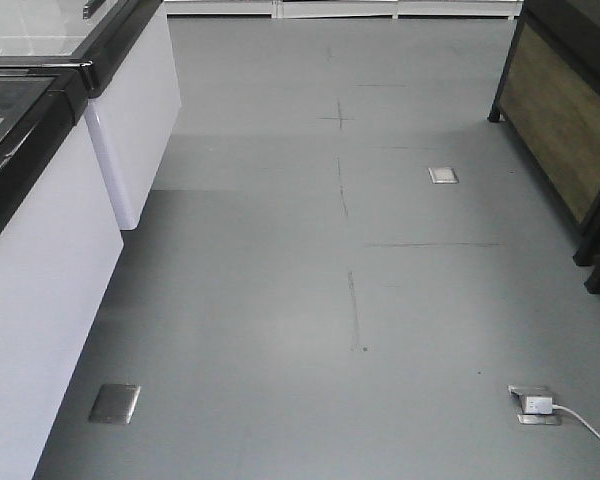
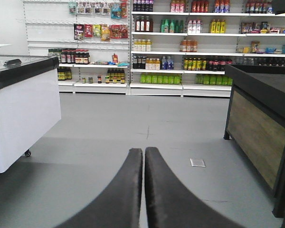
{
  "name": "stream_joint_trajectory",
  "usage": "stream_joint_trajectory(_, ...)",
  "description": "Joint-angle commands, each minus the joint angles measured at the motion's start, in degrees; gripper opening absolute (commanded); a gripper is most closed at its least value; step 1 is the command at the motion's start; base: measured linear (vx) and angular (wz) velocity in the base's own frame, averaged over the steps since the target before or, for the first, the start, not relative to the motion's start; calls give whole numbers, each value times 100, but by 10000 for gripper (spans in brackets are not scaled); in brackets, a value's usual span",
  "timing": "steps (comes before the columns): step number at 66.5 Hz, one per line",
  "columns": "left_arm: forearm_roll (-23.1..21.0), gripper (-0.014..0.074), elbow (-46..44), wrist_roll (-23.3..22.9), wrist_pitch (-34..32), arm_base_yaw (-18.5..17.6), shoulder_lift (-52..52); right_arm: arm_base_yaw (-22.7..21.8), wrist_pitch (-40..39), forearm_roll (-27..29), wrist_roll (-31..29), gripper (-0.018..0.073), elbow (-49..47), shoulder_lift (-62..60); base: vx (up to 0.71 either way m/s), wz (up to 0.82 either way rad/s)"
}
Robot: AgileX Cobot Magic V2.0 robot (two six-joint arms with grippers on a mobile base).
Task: Left arm holds basket, right arm returns cookies
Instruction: 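Lower the left gripper and grasp the light-blue basket handle, then lift the basket with the left gripper and hold it in front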
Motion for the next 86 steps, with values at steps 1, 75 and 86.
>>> stream_joint_trajectory(1,-495,-10,-173,217,262,6,-274,-9,-437,-13,-24,-8,14,-77,0,0)
stream_joint_trajectory(75,-495,-8,1857,1471,686,-3561,-2823,-9,-431,-13,-24,-8,14,-77,0,0)
stream_joint_trajectory(86,-495,-8,3021,2104,800,-4260,-3310,-9,-431,-13,-24,-8,14,-77,0,0)
